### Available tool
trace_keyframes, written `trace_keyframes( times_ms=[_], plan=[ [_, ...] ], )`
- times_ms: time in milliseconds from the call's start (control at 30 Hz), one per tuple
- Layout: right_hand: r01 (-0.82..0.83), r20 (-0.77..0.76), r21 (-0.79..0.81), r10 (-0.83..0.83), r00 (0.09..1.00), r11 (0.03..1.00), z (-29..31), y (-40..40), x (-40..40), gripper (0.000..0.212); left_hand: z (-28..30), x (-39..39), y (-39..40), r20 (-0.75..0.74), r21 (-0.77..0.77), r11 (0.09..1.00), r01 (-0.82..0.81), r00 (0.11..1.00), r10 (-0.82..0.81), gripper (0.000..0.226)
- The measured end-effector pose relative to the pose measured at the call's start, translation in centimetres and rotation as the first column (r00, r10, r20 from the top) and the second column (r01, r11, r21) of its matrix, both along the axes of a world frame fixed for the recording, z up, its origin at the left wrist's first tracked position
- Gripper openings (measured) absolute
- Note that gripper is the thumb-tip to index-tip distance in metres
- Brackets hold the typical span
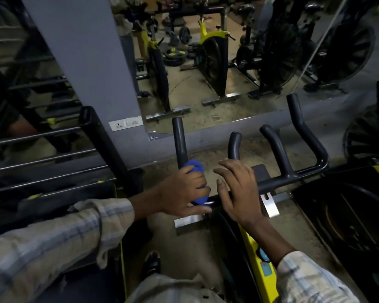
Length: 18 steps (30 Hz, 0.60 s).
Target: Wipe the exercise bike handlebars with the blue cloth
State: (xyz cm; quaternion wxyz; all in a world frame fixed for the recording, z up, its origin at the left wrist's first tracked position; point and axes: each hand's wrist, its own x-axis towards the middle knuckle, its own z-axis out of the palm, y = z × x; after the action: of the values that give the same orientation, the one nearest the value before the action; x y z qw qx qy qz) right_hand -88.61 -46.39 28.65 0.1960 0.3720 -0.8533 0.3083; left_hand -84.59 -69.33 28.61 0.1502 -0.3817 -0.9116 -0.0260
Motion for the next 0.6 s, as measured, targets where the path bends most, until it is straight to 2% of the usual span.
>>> trace_keyframes(
  times_ms=[200, 367, 467, 600],
  plan=[
    [0.049, 0.059, 0.063, -0.053, 0.997, 0.997, 0.0, -2.2, 0.4, 0.030, 1.8, -3.7, -2.3, 0.038, -0.100, 0.995, -0.026, 0.999, 0.030, 0.046],
    [0.135, 0.081, 0.093, -0.143, 0.986, 0.986, 0.4, -3.6, 0.9, 0.032, 4.1, -7.7, -1.4, 0.208, -0.312, 0.950, 0.025, 0.977, 0.043, 0.048],
    [0.203, 0.089, 0.103, -0.212, 0.973, 0.974, 0.8, -3.9, 1.5, 0.032, 4.8, -9.6, -1.1, 0.308, -0.321, 0.946, 0.045, 0.949, 0.059, 0.054],
    [0.278, 0.078, 0.122, -0.288, 0.954, 0.953, 0.7, -4.4, 2.8, 0.028, 6.6, -11.9, -1.5, 0.347, -0.320, 0.947, 0.017, 0.933, 0.100, 0.056]
  ],
)
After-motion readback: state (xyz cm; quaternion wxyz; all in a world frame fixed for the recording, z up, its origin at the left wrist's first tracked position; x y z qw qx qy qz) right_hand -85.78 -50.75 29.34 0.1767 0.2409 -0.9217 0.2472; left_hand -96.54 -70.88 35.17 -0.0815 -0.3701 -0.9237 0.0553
